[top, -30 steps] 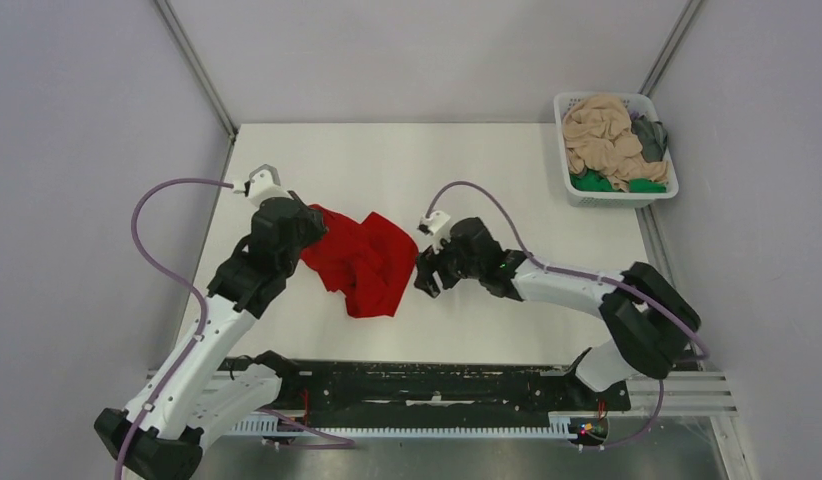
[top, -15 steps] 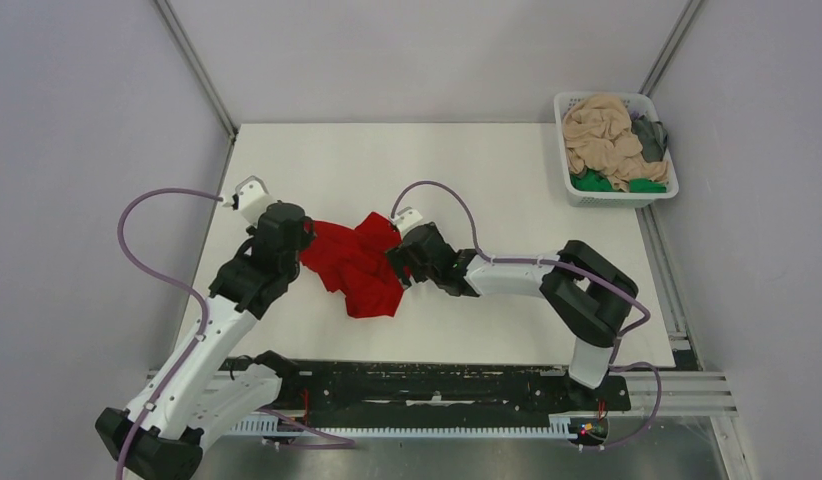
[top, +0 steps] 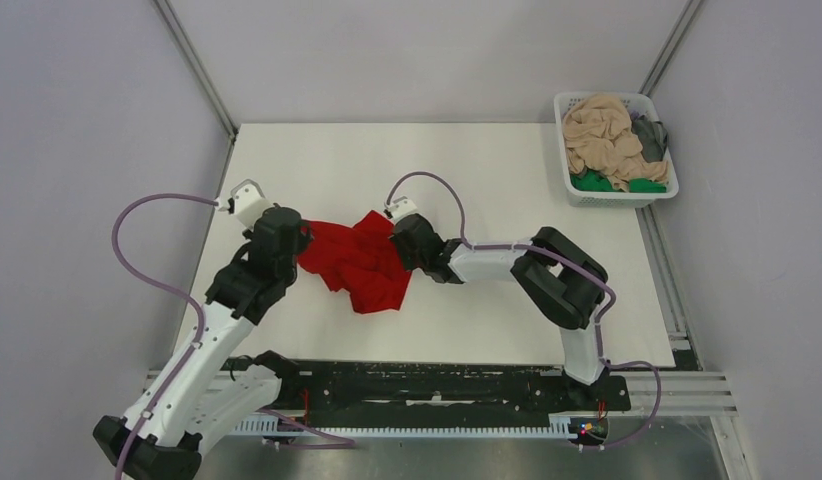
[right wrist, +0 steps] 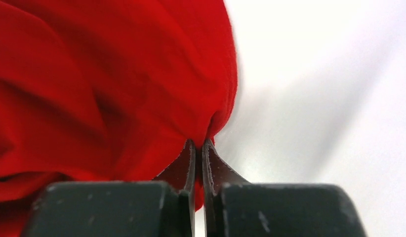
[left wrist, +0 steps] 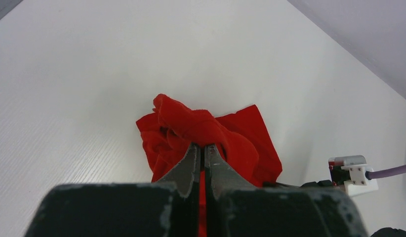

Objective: Fold and stack the t-shirts
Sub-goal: Flatten out the tshirt

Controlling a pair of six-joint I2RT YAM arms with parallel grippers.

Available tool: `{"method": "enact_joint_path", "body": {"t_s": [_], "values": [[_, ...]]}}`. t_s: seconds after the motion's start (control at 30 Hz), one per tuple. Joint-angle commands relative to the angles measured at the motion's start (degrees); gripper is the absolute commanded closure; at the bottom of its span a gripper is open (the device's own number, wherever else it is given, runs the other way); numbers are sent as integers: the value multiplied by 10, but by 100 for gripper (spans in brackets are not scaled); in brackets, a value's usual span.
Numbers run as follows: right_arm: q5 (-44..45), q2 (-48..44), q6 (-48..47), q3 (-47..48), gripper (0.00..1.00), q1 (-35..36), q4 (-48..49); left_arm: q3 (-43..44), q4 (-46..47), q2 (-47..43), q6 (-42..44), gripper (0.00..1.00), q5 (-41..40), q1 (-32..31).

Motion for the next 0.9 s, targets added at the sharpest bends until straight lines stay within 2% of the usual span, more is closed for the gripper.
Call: {"method": "enact_joint_path", "body": {"t_s": [0.0, 0.27, 0.47, 0.7, 0.8, 0.87], "values": [[65, -99, -17, -36, 100, -14, 22, 35, 14, -33, -6, 98, -48, 3], [174, -392, -107, -99, 100, -72, 14, 98, 42, -138, 29, 98, -82, 3], [148, -571, -167, -74, 100, -74, -20, 146, 105, -195, 68, 98, 17, 2], [86, -677, -185, 5, 100, -74, -120, 184, 127, -222, 66, 98, 124, 2], [83, -694, -178, 8, 100, -75, -158, 181, 119, -221, 51, 98, 138, 2], [112, -696, -164, 3, 100, -75, -184, 179, 101, -210, 38, 98, 130, 2]]}}
